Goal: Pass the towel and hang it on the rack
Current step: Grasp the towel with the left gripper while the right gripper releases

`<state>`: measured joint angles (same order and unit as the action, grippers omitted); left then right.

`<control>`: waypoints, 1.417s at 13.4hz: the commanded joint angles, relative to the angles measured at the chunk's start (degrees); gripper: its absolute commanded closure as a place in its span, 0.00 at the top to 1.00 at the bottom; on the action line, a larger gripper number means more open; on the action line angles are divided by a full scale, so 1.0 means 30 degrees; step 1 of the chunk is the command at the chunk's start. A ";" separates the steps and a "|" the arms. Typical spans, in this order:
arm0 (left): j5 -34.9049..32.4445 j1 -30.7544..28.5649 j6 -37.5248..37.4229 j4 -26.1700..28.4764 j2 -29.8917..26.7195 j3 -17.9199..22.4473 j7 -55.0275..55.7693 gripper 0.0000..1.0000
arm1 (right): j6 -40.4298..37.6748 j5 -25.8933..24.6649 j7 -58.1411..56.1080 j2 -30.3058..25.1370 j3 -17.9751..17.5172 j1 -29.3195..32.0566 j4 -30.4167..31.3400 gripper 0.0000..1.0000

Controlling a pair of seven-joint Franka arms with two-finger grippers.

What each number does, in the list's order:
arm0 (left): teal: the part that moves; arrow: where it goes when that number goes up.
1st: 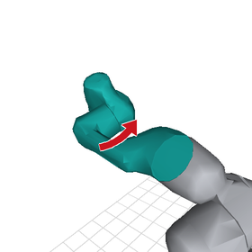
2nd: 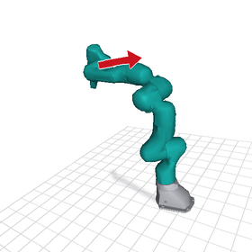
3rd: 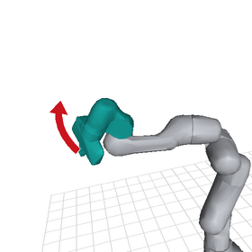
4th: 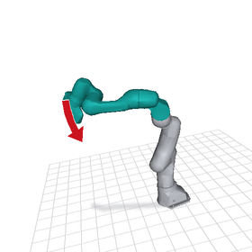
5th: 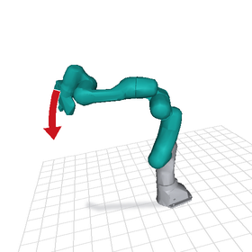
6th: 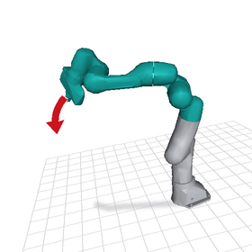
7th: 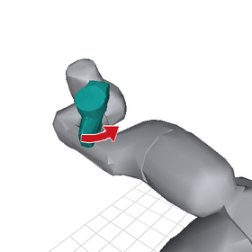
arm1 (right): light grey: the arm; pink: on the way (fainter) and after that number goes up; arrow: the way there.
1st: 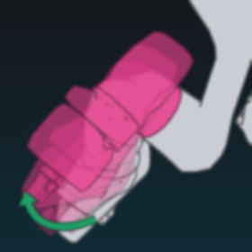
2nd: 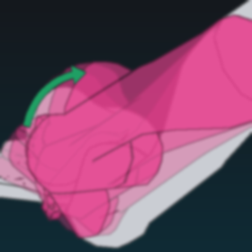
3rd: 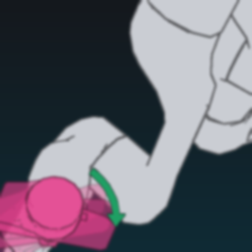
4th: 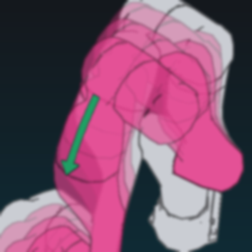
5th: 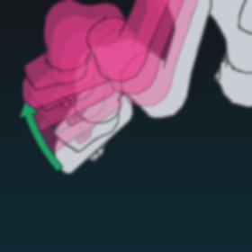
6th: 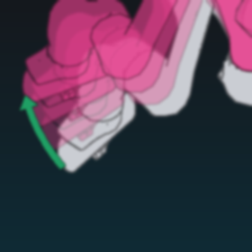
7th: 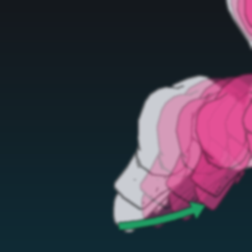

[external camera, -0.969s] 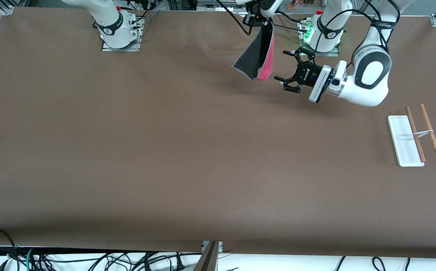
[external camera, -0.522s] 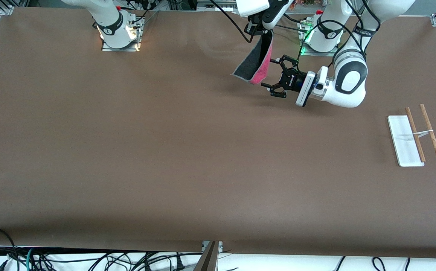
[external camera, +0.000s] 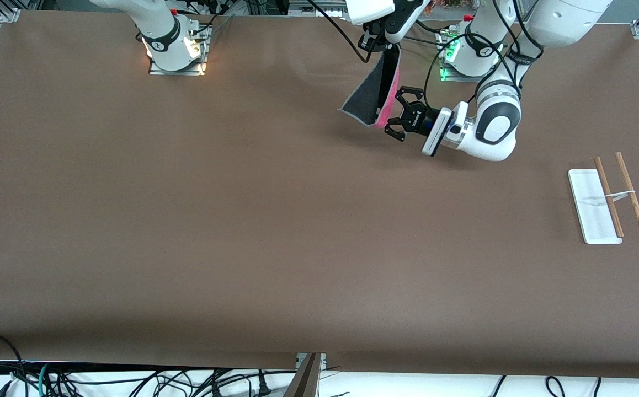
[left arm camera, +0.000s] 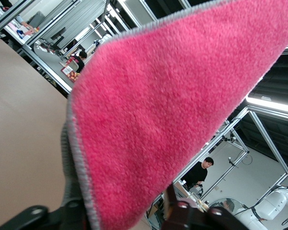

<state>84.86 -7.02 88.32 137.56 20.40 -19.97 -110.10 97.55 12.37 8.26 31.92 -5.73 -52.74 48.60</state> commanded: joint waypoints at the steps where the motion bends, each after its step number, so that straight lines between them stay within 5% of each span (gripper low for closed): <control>1: 0.0513 -0.0120 -0.0259 -0.0121 0.0085 -0.0170 -0.1036 0.00 | -0.0261 -0.0286 0.0294 0.0259 0.0065 -0.0202 -0.0703 0.00; 8: 0.0513 -0.0266 -0.0347 -0.0443 -0.0178 -0.0170 -0.0422 0.00 | -0.0057 -0.0286 0.0645 0.0259 0.0006 -0.0173 -0.0703 0.00; 9: 0.0513 -0.0266 -0.0289 -0.0502 -0.0179 -0.0170 -0.0275 0.00 | -0.0056 -0.0286 0.0647 0.0259 0.0035 -0.0172 -0.0703 0.25; 11: 0.0630 -0.0237 -0.0259 -0.0532 -0.0237 -0.0170 -0.0187 0.00 | 0.0089 -0.0286 0.0647 0.0230 0.0065 -0.0114 -0.0674 0.48; 12: 0.0630 -0.0266 -0.0288 -0.0532 -0.0325 -0.0170 -0.0157 0.00 | 0.0119 -0.0286 0.0618 0.0201 0.0036 -0.0056 -0.0674 0.99; 16: -0.0040 -0.0325 -0.0259 -0.1378 -0.2221 0.0238 0.3312 0.00 | 0.0120 -0.0199 0.0471 0.0055 0.0036 0.0442 -0.0586 1.00; 19: -0.2701 -0.0734 -0.0230 -0.4534 -0.2582 0.0474 0.7683 0.00 | 0.0090 0.0296 0.0471 -0.0908 0.0036 0.1755 0.0550 1.00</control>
<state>81.19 -8.47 87.79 128.95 14.55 -18.85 -94.44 98.29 12.42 9.06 31.63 -5.15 -50.24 48.24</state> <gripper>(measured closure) 0.978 0.000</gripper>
